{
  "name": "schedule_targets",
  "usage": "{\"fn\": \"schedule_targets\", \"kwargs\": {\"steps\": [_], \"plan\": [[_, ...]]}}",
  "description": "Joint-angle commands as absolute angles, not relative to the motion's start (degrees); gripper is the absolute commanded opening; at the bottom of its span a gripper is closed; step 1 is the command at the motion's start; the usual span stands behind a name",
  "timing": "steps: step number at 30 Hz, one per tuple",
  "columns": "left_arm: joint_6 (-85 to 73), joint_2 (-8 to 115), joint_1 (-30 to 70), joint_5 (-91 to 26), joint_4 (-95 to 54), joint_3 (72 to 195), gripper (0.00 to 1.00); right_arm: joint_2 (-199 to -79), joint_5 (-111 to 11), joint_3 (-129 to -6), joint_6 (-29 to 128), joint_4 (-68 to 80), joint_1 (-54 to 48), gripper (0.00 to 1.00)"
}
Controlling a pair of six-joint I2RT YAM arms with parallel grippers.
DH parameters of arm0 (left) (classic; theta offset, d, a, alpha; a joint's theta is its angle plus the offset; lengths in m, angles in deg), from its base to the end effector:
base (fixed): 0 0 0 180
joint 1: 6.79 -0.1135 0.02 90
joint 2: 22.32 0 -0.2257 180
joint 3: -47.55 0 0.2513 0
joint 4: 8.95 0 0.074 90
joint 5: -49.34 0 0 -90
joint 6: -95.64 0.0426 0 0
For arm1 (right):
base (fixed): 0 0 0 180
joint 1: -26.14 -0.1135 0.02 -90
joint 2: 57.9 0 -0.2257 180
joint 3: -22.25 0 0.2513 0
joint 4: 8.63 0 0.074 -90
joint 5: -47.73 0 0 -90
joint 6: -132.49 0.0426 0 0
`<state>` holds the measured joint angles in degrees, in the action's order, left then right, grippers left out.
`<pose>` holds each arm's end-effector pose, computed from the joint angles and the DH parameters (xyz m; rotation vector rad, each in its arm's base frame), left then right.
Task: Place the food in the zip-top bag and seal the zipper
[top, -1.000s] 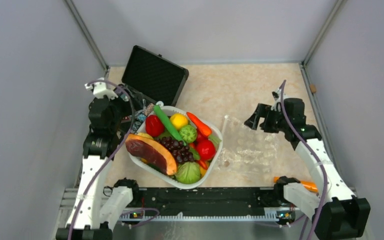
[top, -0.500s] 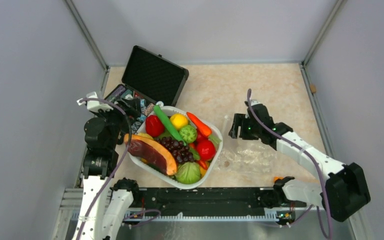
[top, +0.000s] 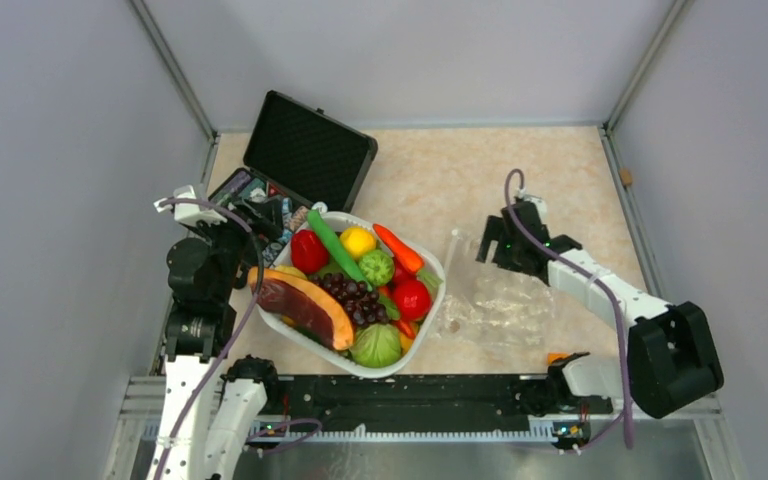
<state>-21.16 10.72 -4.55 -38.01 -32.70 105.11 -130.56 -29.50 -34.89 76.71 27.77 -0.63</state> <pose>0.1758 -0.0088 0.3424 -0.2986 1.5452 -0.4350 0.2419 0.1115 0.1707 0.2540 2.4425 0.1931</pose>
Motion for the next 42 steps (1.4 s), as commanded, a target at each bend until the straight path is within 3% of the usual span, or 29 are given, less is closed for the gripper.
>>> {"fn": "schedule_targets", "kwargs": {"steps": [1,6,13,20,22,32,35,40,42], "plan": [[-19.64,9.77,-4.86,-37.85,-32.39,105.32,0.99,-127.49,-33.57,-35.97,72.04,32.00,9.30,0.85],[-19.65,9.78,-4.85,-37.94,-32.07,104.92,0.99,-118.92,-35.72,-33.08,70.70,32.47,9.56,0.86],[-20.27,11.00,-4.79,-36.53,-31.82,105.21,0.99,-121.99,-33.30,-31.60,73.74,33.43,13.12,0.87],[-19.78,10.75,-4.86,-35.98,-33.22,106.05,0.99,-129.44,-37.96,-31.83,67.48,20.00,16.16,0.88],[-19.63,10.76,-4.85,-35.62,-33.50,106.19,0.99,-131.52,-37.70,-31.53,62.62,10.58,16.17,0.93],[-18.95,11.23,-4.86,-34.72,-35.68,107.58,0.99,-154.92,-40.49,-50.33,48.61,-3.07,18.56,0.96],[-17.83,10.75,-4.86,-34.68,-37.25,108.20,0.99,-158.79,-40.89,-60.67,47.67,6.51,18.51,0.95],[-16.59,9.53,-4.81,-36.13,-39.01,107.95,0.99,-148.39,-49.74,-58.03,46.70,12.32,17.89,0.91],[-16.95,9.41,-4.85,-35.67,-38.02,107.28,0.99,-143.56,-53.60,-53.68,46.35,13.71,17.38,0.83]]}}
